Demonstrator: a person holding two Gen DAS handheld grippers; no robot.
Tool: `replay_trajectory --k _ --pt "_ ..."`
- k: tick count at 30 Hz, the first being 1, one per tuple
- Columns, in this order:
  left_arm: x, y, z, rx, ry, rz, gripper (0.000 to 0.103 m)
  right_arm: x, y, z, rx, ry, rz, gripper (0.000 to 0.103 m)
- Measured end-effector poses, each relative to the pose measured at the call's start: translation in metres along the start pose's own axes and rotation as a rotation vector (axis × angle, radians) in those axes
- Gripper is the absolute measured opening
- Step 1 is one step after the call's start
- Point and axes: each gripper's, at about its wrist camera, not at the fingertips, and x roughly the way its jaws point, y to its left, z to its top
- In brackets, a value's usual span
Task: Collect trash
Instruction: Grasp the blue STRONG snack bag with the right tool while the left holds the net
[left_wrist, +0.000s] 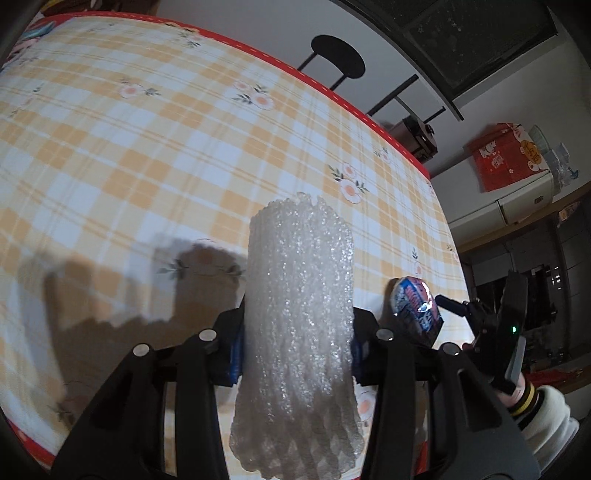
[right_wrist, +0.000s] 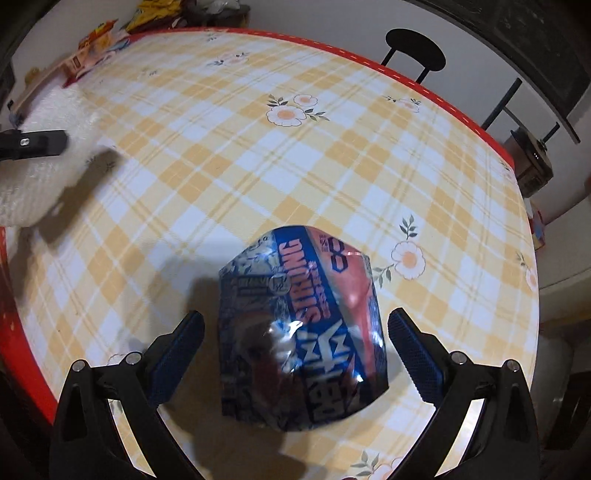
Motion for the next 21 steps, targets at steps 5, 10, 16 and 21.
replay_trajectory --k 5,10,16,21 --pt "-0.02 0.015 -0.005 -0.007 -0.025 -0.014 0.044 0.014 -0.008 0.008 0.024 0.044 -0.007 0.098" --pt "-0.032 0.02 -0.011 0.011 -0.041 -0.003 0.044 0.022 -0.006 0.007 0.057 0.068 0.031 0.098" --pt "-0.036 0.023 -0.015 0.066 -0.049 0.048 0.047 0.021 0.001 0.005 0.106 0.063 0.006 0.087" --pt "-0.039 0.021 -0.017 0.119 -0.056 0.053 0.048 0.014 0.007 0.002 0.164 0.026 0.005 0.087"
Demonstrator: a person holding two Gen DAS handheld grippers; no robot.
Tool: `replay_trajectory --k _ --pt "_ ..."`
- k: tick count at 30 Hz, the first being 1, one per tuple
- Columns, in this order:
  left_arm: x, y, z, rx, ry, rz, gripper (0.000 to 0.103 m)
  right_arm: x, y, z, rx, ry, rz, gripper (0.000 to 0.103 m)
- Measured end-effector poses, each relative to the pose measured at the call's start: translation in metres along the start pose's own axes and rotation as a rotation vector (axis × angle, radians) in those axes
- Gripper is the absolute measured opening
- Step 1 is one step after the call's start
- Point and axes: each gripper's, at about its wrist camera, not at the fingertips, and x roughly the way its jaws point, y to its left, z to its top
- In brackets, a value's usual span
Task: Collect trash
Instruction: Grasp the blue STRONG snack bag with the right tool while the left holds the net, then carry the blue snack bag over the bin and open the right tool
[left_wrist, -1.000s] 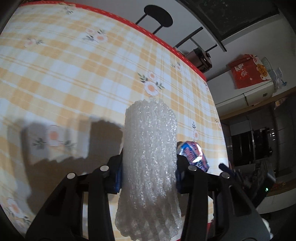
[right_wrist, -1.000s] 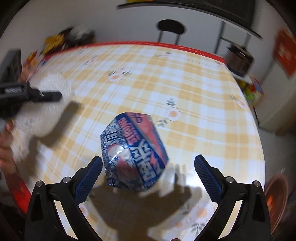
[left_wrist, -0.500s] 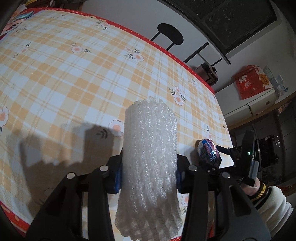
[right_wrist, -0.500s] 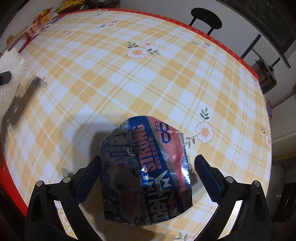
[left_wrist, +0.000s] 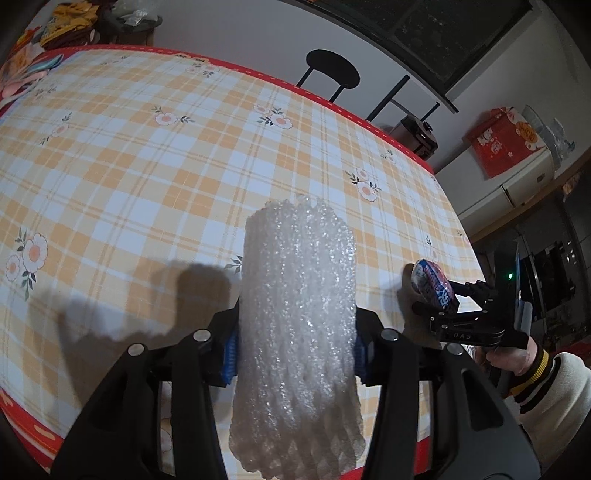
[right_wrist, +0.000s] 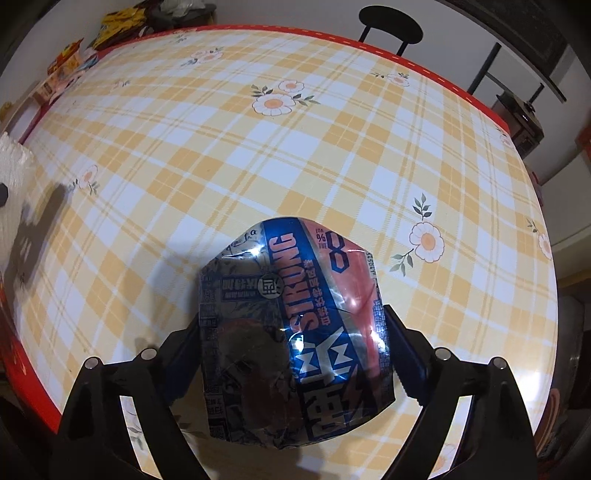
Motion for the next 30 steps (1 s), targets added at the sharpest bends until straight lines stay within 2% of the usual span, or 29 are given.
replay_trajectory --k 13,24,30 --pt "-0.022 -0.023 0.004 0.139 -0.082 -0.03 0.048 -0.067 0.019 -0.016 0.243 -0.201 0.041 0.087" --pt "-0.045 -0.052 -0.005 0.254 -0.136 -0.076 0.047 -0.137 0.022 -0.047 0.31 -0.35 0.021 0.087" --pt "-0.05 -0.073 -0.008 0.277 -0.144 -0.07 0.047 -0.168 0.001 -0.07 0.34 -0.414 0.0 0.087"
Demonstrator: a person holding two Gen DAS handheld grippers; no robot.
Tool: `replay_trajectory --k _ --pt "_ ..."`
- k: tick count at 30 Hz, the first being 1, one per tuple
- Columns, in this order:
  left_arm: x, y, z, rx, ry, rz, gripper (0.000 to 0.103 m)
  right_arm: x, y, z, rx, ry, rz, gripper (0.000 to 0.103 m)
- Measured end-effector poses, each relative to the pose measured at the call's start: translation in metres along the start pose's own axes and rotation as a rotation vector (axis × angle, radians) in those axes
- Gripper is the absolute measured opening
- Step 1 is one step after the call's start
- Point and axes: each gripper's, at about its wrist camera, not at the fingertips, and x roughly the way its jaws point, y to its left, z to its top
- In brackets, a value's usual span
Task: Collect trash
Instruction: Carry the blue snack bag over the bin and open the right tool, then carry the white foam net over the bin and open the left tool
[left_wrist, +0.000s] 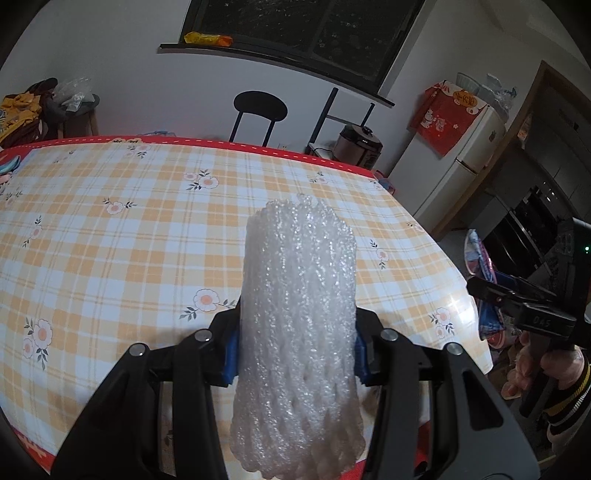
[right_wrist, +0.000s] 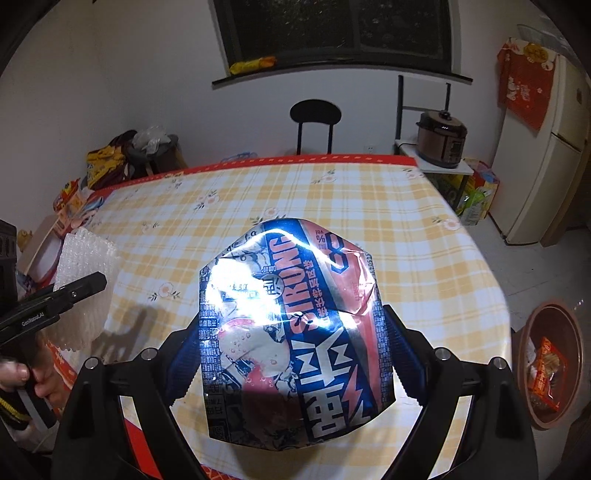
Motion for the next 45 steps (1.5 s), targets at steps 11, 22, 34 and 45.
replay_trajectory --k 11,22,34,45 --pt "0.0 -0.097 0.014 0.028 -0.039 -0.023 0.047 -0.056 -0.124 -0.009 0.103 -0.089 -0.025 0.087" --pt "0.022 -0.224 0.01 0.03 -0.048 -0.079 0.047 -0.101 -0.297 -0.042 0.213 -0.097 -0.153 0.087" --pt "0.051 -0.303 0.0 0.077 -0.018 -0.065 0.047 -0.088 -0.42 -0.074 0.328 -0.031 -0.217 0.088" --pt "0.072 -0.358 -0.001 0.181 0.016 -0.121 0.047 -0.127 -0.435 -0.077 0.367 -0.136 -0.216 0.098"
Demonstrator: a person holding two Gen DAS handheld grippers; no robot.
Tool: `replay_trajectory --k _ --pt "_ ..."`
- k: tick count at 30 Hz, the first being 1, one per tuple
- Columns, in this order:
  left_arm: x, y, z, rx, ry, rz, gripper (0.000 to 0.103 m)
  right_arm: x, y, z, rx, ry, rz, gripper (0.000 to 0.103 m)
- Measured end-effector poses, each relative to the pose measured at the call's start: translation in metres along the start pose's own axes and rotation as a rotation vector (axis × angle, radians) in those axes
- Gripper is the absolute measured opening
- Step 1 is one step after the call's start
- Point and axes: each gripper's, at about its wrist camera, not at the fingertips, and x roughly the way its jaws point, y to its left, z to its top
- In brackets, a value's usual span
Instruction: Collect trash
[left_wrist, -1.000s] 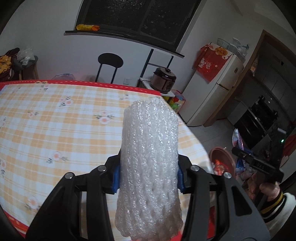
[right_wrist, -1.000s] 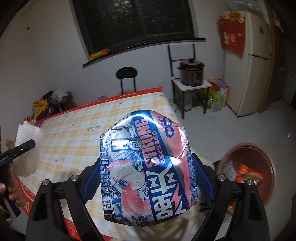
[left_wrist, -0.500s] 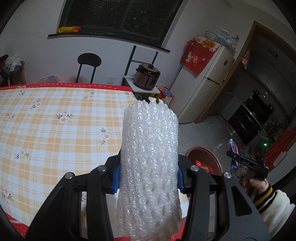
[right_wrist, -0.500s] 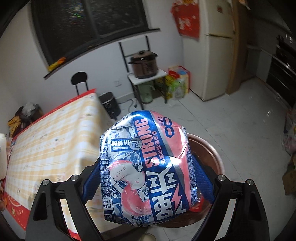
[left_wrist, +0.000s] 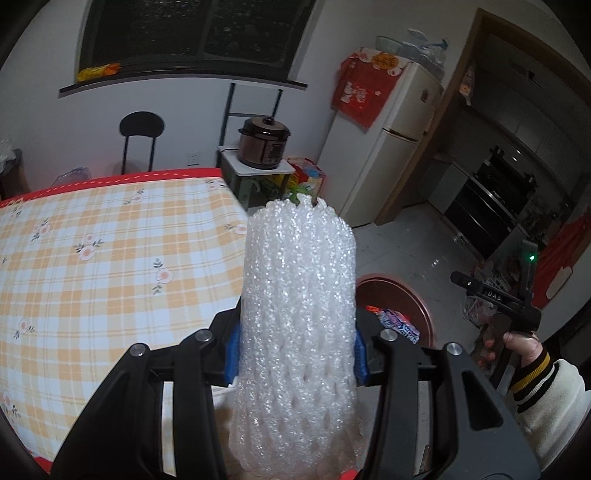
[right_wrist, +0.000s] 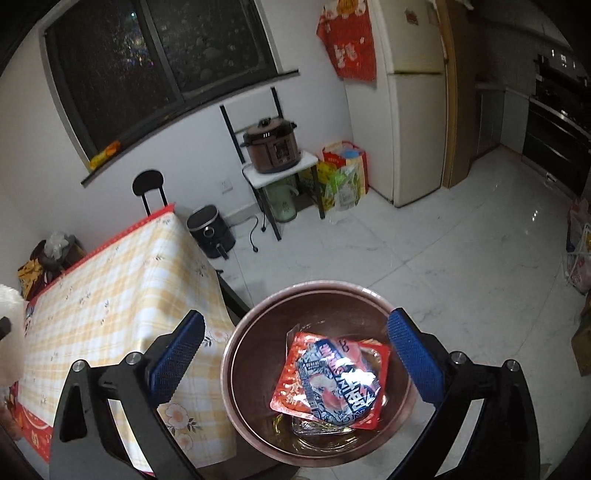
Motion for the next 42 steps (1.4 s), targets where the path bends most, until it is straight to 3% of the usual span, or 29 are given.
replay_trajectory --k 10,19,25,27,33,42 --pt "0.066 -0.078 0.015 0.101 0.091 -0.147 0.048 -0.081 -0.02 0.009 0.014 -0.133 -0.031 0.098" --pt "0.158 -0.146 0.024 0.145 0.22 -0.253 0.05 -0.122 -0.055 -0.005 0.07 -0.158 -0.088 0.098" --pt "0.199 -0.171 0.019 0.146 0.26 -0.296 0.071 -0.129 -0.071 -0.021 0.106 -0.134 -0.131 0.098" --pt "0.205 -0.176 0.021 0.151 0.252 -0.305 0.083 -0.132 -0.075 -0.025 0.114 -0.13 -0.14 0.098" --pt "0.195 -0.179 0.031 0.151 0.197 -0.315 0.086 -0.138 -0.071 -0.024 0.115 -0.137 -0.15 0.098" --pt "0.088 -0.152 0.056 0.264 0.018 -0.256 0.089 -0.16 -0.029 -0.009 0.072 -0.18 -0.168 0.098"
